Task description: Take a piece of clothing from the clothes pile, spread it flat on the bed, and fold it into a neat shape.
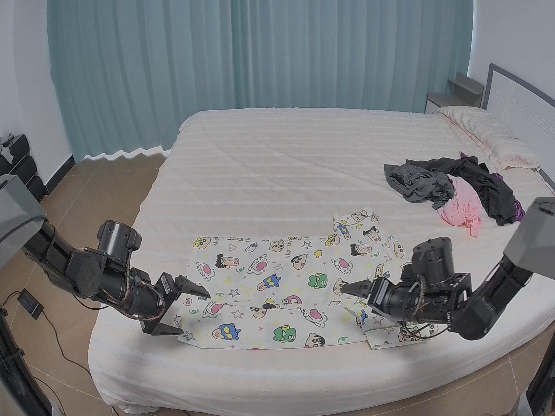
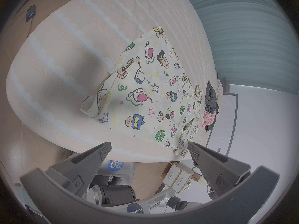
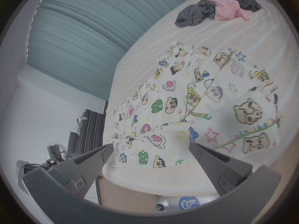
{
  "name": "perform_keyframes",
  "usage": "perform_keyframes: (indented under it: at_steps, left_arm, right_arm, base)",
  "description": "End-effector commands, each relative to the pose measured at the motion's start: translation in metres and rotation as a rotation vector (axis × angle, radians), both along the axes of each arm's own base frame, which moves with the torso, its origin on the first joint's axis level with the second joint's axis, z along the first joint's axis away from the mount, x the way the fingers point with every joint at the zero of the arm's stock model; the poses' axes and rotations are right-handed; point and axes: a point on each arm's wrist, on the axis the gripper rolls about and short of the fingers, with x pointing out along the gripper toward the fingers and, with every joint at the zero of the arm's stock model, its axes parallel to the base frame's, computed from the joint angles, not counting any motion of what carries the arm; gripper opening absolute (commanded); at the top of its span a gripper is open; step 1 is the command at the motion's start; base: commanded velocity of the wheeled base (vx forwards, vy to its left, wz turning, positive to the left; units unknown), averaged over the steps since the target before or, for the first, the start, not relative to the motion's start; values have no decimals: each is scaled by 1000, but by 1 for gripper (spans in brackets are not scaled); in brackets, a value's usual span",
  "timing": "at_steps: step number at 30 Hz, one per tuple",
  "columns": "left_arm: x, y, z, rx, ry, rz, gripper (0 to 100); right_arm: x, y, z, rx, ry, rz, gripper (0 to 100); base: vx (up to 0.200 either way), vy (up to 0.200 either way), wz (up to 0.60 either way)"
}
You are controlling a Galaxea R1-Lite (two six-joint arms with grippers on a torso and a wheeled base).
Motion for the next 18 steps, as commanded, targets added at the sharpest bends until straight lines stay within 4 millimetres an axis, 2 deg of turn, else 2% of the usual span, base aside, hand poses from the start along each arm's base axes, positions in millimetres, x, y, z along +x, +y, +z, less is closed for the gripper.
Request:
perform_keyframes:
  at_steps: [1, 11, 14, 18]
  left_arm:
    - [0, 0, 0, 1, 0, -1, 100]
    - [0, 0, 0, 0, 1, -2, 100]
    - [0, 0, 0, 1, 0, -1, 100]
    - [0, 0, 0, 1, 0, -1, 100]
  right_arm:
    - [20, 24, -47, -84, 103, 39, 100]
    - [22, 40, -59, -144, 91, 59, 100]
    - [34, 45, -69, -189, 52, 5, 100]
    - [39, 45, -69, -193, 38, -11, 100]
  base:
    - [0, 0, 0]
    - [0, 0, 0]
    - [0, 0, 0]
    - [0, 0, 0]
